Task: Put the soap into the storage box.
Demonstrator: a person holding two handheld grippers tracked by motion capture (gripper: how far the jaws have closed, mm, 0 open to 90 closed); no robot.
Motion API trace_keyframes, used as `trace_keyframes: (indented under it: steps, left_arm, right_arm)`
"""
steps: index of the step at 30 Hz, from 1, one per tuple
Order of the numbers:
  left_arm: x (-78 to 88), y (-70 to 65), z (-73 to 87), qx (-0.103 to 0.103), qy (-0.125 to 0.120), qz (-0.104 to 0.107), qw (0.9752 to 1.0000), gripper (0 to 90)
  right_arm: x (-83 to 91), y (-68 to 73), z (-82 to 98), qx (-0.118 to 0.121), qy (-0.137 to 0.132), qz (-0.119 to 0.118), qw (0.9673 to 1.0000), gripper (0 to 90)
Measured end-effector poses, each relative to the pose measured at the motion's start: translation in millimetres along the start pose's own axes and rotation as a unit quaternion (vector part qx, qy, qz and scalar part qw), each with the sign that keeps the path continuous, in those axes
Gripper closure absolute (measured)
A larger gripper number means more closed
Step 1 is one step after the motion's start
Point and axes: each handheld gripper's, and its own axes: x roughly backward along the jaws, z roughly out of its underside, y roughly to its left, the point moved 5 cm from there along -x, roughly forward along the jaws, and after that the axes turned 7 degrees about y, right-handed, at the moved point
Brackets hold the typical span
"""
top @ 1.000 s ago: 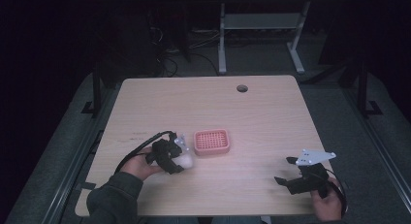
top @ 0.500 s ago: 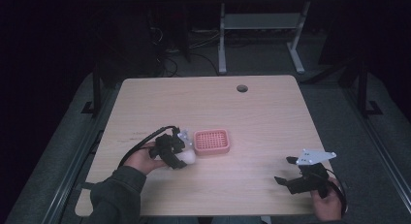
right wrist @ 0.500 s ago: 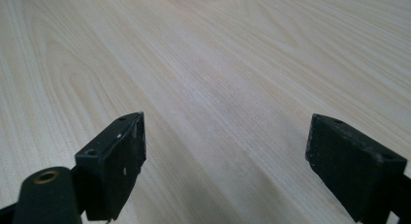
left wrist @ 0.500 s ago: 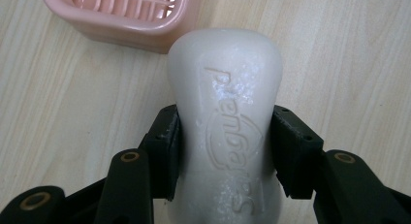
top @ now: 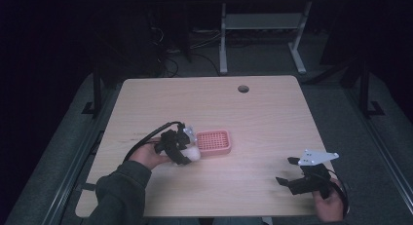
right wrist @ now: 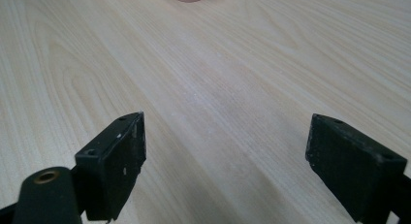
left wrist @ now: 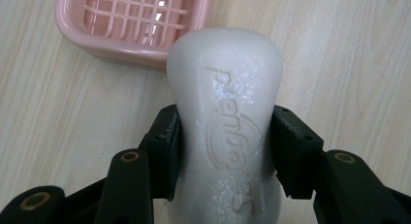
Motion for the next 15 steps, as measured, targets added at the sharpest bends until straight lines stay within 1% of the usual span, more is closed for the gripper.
trace_keyframes:
  steps: [1,15]
  left_arm:
    - [0.1,0.7,-1.5,-0.002,0.002,0.005,1.0,49.7]
    - [3.1,5.8,-12.8,-0.009,0.007,0.006,0.9999,49.7]
  right_arm:
    - [0.0,0.0,0.1,-0.001,-0.001,0.0,1.0,14.2]
    - [0.7,-1.3,0.7,-0.004,-0.004,-0.002,1.0,14.2]
